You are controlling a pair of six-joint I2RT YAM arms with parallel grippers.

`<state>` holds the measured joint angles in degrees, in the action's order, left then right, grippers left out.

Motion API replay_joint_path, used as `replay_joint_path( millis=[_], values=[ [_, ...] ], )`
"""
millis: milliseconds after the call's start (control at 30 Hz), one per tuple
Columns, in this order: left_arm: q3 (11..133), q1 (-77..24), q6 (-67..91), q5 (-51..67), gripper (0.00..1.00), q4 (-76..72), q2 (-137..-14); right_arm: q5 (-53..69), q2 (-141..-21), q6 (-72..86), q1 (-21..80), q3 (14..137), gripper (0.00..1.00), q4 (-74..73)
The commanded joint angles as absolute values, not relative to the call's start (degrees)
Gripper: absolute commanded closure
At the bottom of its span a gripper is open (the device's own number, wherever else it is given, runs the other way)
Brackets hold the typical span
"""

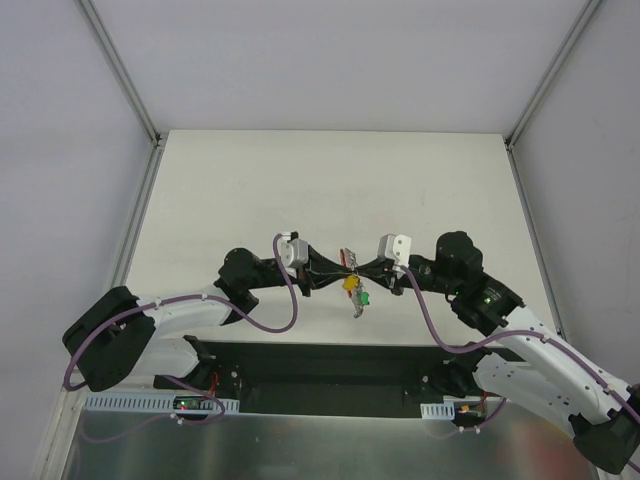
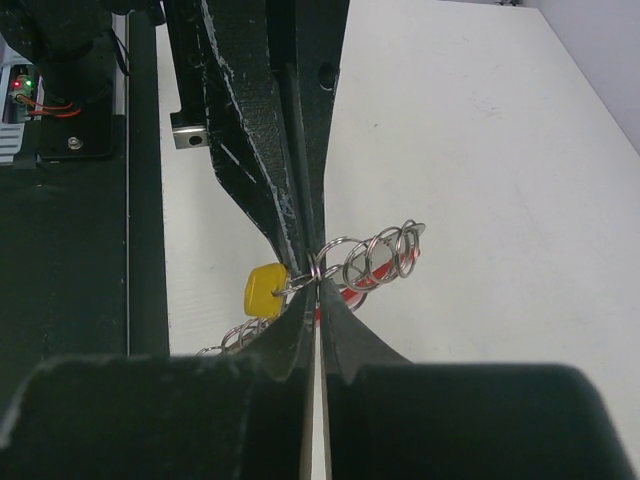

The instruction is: Remove the keys from the keyring

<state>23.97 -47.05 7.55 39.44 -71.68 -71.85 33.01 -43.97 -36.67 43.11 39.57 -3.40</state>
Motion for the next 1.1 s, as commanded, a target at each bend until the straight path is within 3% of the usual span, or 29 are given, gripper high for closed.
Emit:
replay_joint_path(
  millis=[0, 67, 167, 300, 533, 1067],
  values=[
    [27.4, -46.8, 9.3, 39.4, 0.93, -86.0, -71.6, 33.9, -44.1, -33.4, 43.8, 41.7, 0.99, -1.2],
    [27.2, -46.7, 9.1, 37.7, 0.76, -85.4, -70.9, 30.2, -44.0, -30.7, 43.9, 41.9, 0.99, -2.1],
    [26.6, -46.2, 7.0, 34.4, 0.6, -80.2, -68.1, 28.0, -43.4, -28.4, 43.9, 41.1, 0.99, -3.2],
    [27.7, -46.2, 2.6, 31.2, 0.5, -63.2, -62.4, 21.6, -42.5, -25.0, 43.8, 40.7, 0.99, -4.7],
    [31.5, -47.5, 5.4, 30.0, 0.51, -47.8, -56.5, 12.1, -45.3, -18.0, 43.9, 43.8, 0.99, -9.4],
    [33.7, -52.8, 10.0, 20.3, 0.54, -46.3, -64.7, 7.5, -47.6, -8.7, 44.8, 46.7, 0.99, -9.7]
  ],
)
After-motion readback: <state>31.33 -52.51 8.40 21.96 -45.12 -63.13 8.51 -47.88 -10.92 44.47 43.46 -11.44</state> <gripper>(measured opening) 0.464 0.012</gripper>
